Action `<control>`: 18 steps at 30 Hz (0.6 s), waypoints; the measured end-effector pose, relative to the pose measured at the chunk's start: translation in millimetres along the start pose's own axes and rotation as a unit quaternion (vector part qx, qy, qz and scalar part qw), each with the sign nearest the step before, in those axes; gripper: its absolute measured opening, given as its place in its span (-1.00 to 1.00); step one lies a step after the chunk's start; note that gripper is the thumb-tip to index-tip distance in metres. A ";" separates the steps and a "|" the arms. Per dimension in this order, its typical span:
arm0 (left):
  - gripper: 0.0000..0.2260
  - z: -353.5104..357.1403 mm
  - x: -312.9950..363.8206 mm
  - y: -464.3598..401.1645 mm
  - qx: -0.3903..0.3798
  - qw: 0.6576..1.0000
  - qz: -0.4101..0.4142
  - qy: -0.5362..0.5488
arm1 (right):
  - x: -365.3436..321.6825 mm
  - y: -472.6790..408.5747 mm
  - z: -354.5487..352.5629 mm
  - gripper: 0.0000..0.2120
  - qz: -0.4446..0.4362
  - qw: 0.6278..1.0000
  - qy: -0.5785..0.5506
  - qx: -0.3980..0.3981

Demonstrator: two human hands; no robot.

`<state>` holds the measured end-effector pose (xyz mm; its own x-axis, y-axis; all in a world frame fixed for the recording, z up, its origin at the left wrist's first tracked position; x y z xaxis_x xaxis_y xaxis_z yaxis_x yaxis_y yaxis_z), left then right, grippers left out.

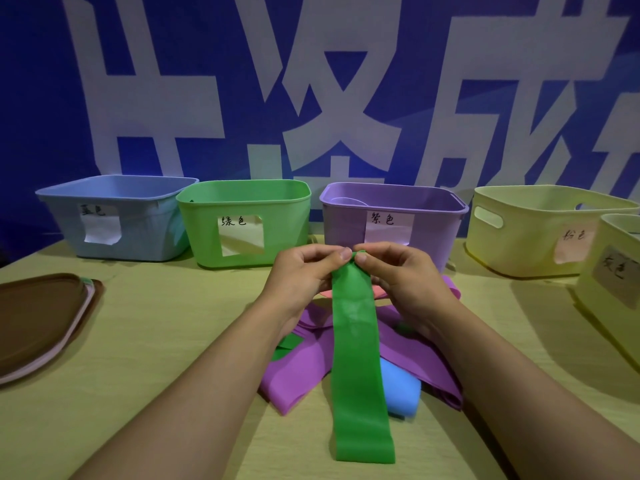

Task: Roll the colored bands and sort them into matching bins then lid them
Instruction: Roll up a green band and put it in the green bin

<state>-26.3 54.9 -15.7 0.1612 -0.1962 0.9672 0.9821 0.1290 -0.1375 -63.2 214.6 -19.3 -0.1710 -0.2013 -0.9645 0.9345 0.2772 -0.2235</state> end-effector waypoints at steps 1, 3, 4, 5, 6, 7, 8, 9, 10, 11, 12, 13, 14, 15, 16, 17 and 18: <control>-0.89 0.1 0.8 0.3 0.002 1.000 0.004 0.000 | 0.0 0.0 0.0 -0.81 -0.001 1.000 0.003 -0.003; -0.91 -0.2 1.3 -0.3 0.002 1.000 0.011 0.000 | 0.3 0.1 -0.1 -0.81 -0.003 1.000 0.008 -0.009; -0.92 -0.8 1.0 -1.1 0.000 1.000 0.013 0.000 | 0.6 0.3 -0.2 -0.81 -0.003 1.000 0.010 -0.012; -0.91 -1.2 1.1 -1.2 0.000 1.000 0.014 0.001 | 0.9 0.4 -0.1 -0.80 -0.002 1.000 0.011 -0.014; -0.91 -1.6 0.9 -1.6 0.000 1.000 0.015 0.004 | 0.5 0.8 0.2 -0.79 0.000 1.000 0.010 -0.016; -0.90 -1.7 1.0 -1.6 0.000 1.000 0.014 0.007 | 0.2 0.8 0.5 -0.78 0.005 1.000 0.005 -0.019; -0.90 -2.1 0.7 -2.1 -0.001 1.000 0.014 0.011 | -0.6 1.0 1.3 -0.77 0.012 1.000 -0.003 -0.022; -0.89 -2.1 0.7 -1.9 -0.003 1.000 0.015 0.013 | -0.9 1.0 1.8 -0.76 0.022 0.999 -0.012 -0.023; -0.88 -2.0 0.6 -1.9 -0.007 1.000 0.018 0.014 | -1.1 1.8 2.6 -0.75 0.033 0.999 -0.017 -0.023; -0.87 -1.5 1.0 -1.4 -0.010 1.000 0.020 0.012 | -0.8 2.3 3.3 -0.74 0.042 0.999 -0.012 -0.021; -0.86 -1.1 1.2 -1.2 -0.013 1.000 0.024 0.009 | -0.6 3.1 3.7 -0.70 0.046 0.999 0.005 -0.017; -0.85 -0.5 1.7 -0.8 -0.014 1.000 0.026 0.005 | -0.1 3.5 3.8 -0.63 0.046 0.998 0.032 -0.010; -0.84 -0.4 1.6 -1.0 -0.014 1.000 0.028 0.001 | 0.2 3.7 3.8 -0.55 0.045 0.997 0.057 -0.004; -0.83 0.1 2.0 -0.5 -0.012 0.999 0.030 -0.005 | 0.5 3.5 3.3 -0.49 0.042 0.997 0.071 0.004; -0.82 -0.2 1.8 -1.1 -0.009 0.999 0.033 -0.013 | -0.3 3.7 3.1 -0.46 0.039 0.996 0.076 0.009; -0.81 -0.5 1.7 -1.2 -0.006 0.999 0.036 -0.020 | -0.7 3.8 2.9 -0.45 0.037 0.996 0.078 0.011; -0.81 -0.8 1.2 -1.6 -0.004 0.999 0.039 -0.026 | -1.5 4.3 2.9 -0.46 0.035 0.996 0.079 0.011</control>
<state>-27.6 53.7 -14.4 0.2322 -0.1343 0.9634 0.9676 0.1334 -0.2146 -58.1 213.4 -18.5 -0.1502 -0.0313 -0.9882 0.9524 0.2635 -0.1532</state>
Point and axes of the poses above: each hand's wrist, its own y-axis away from the middle knuckle, its own z-axis out of the palm, x = y × z, the point moved 3 cm from there along -y, towards the middle knuckle, and after that the axes turned 1 degree about -x, right-handed, at the moved point
